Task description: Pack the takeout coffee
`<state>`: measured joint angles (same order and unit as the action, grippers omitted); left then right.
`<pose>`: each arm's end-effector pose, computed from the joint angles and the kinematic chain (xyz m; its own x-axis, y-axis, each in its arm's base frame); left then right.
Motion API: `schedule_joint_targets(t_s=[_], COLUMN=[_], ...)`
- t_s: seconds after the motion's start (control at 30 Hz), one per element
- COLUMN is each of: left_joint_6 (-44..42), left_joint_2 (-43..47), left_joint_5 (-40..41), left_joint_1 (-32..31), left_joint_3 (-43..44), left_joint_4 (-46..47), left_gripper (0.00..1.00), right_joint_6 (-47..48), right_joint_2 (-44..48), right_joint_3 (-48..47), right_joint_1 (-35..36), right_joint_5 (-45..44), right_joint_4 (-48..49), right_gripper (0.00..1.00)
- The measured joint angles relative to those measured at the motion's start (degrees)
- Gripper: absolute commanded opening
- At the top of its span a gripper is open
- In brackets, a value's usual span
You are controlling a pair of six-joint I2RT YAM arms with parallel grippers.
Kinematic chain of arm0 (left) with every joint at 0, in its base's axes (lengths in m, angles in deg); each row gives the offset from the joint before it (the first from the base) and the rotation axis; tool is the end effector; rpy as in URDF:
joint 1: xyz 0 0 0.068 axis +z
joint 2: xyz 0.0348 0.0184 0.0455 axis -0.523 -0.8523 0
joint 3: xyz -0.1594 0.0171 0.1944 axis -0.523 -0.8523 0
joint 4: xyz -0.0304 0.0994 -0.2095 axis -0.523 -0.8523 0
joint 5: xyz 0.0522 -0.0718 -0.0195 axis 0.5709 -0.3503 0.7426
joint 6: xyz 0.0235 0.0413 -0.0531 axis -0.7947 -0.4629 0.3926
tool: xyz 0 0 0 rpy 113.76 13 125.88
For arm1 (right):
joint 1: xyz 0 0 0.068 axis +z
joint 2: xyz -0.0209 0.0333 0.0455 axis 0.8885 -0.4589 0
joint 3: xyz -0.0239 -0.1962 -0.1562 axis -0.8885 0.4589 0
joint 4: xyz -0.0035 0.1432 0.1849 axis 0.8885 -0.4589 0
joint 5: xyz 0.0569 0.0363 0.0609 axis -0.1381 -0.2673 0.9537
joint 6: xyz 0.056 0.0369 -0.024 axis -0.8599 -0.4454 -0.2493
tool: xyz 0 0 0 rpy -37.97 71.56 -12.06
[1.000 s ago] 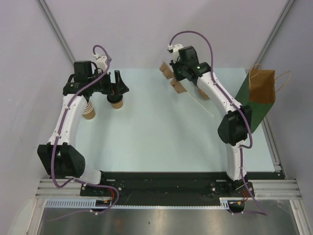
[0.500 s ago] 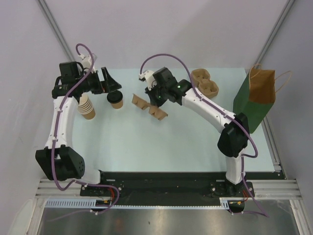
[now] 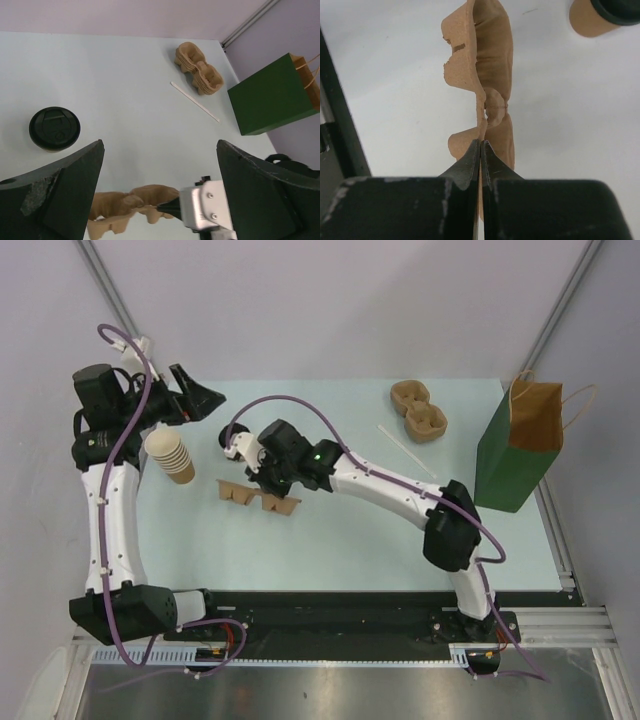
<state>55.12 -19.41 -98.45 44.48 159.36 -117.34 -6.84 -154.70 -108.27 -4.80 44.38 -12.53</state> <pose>0.2546 0.0165 0.4166 -0.4410 -0.2967 -0.8470 0.3783 0.7944 -0.4752 0.2250 0.3782 0.2832 -0.1097 -0.6464 -0.7551 -0.9646 0.2525 -0.0760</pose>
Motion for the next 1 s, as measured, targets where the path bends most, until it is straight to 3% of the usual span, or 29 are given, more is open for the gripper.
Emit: schedule_joint_targets(t_s=[0.23,0.47,0.5,0.57,0.6,0.7,0.8,1.0], left_joint_6=[1.16,1.05,1.05,0.94,0.81,0.11,-0.59,-2.75], left_joint_2=[0.20,0.46,0.46,0.52,0.55,0.94,1.64,2.45], left_joint_5=[-0.92,-1.18,-1.22,-1.29,-1.29,-1.25,-1.07,-0.83], left_joint_1=[1.51,2.05,2.12,2.25,2.32,2.40,2.47,2.47], left_joint_3=[-0.02,-1.09,-1.16,-1.25,-1.25,-1.27,-1.27,-1.09], left_joint_4=[0.17,0.37,0.09,-0.37,-0.59,-1.40,-2.40,-5.11], left_gripper=[1.00,1.00,0.99,1.00,1.00,1.00,0.99,0.99], right_joint_6=[2.56,6.88,7.43,8.11,8.20,7.69,6.67,4.42], right_joint_2=[-12.59,-17.70,-18.12,-18.82,-19.02,-18.86,-17.33,-9.20], right_joint_3=[-11.72,-13.99,-13.99,-13.88,-13.79,-12.31,-9.09,-4.61], right_joint_1=[0.94,5.44,6.40,8.33,9.18,11.30,12.35,11.26], right_joint_5=[-3.04,-10.03,-11.06,-12.09,-12.33,-11.80,-10.45,-6.08], right_joint_4=[3.06,5.25,5.33,5.31,5.29,5.18,4.72,0.72], right_gripper=[0.00,0.00,0.13,0.28,0.46,0.69,0.81,0.89])
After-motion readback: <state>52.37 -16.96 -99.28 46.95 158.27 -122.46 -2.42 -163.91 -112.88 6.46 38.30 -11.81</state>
